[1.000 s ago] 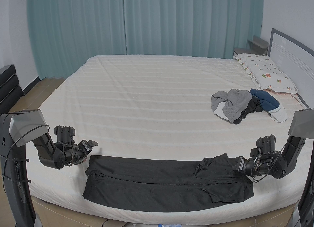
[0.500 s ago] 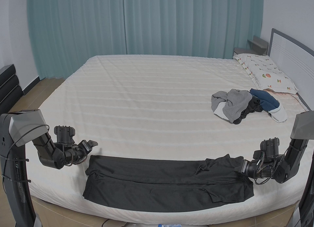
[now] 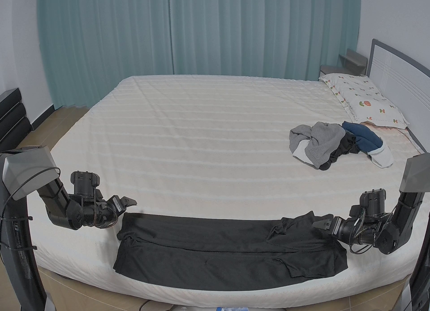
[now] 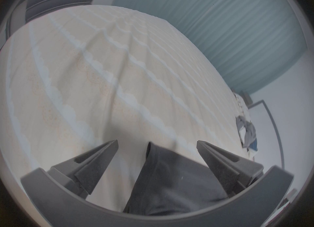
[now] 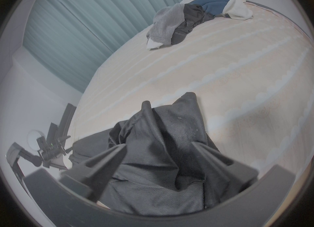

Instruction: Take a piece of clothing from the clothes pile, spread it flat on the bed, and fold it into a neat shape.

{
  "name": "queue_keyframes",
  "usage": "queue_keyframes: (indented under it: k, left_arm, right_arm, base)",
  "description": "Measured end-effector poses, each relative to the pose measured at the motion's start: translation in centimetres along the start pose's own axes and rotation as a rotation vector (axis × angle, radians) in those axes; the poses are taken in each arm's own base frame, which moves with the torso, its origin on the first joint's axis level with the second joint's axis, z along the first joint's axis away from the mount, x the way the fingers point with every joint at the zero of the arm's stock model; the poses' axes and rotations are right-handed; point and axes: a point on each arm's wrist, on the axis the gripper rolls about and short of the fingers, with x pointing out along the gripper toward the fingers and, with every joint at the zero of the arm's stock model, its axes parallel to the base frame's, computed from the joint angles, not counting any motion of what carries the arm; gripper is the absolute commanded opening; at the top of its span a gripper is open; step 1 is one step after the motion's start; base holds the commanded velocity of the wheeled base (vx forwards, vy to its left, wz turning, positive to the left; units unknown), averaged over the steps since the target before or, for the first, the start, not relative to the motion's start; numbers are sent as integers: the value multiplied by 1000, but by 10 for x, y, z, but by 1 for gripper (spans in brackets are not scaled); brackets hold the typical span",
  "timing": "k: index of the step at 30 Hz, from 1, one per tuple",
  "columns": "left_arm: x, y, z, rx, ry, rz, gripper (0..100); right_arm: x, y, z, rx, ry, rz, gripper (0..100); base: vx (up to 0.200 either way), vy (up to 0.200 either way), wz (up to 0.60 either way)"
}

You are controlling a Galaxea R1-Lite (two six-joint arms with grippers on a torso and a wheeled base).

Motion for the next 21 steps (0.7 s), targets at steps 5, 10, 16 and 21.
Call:
queue_keyframes:
  k: [5, 10, 16, 21]
  left_arm:
    - [-14, 3, -8, 87, 57, 29, 100]
    - [-34, 0, -20, 125, 162, 84, 100]
    - [-54, -22, -36, 189, 241, 131, 100]
    - [-57, -34, -43, 238, 196, 201, 100]
  right_arm:
    - [-9, 3, 1, 128, -43, 26, 100]
    - [-19, 3, 2, 232, -83, 58, 100]
    - [-28, -1, 2, 303, -124, 102, 100]
    - [-34, -6, -3, 324, -113, 110, 100]
  base:
    - [0, 0, 0]
    - [0, 0, 0]
    - [0, 0, 0]
    - [0, 0, 0]
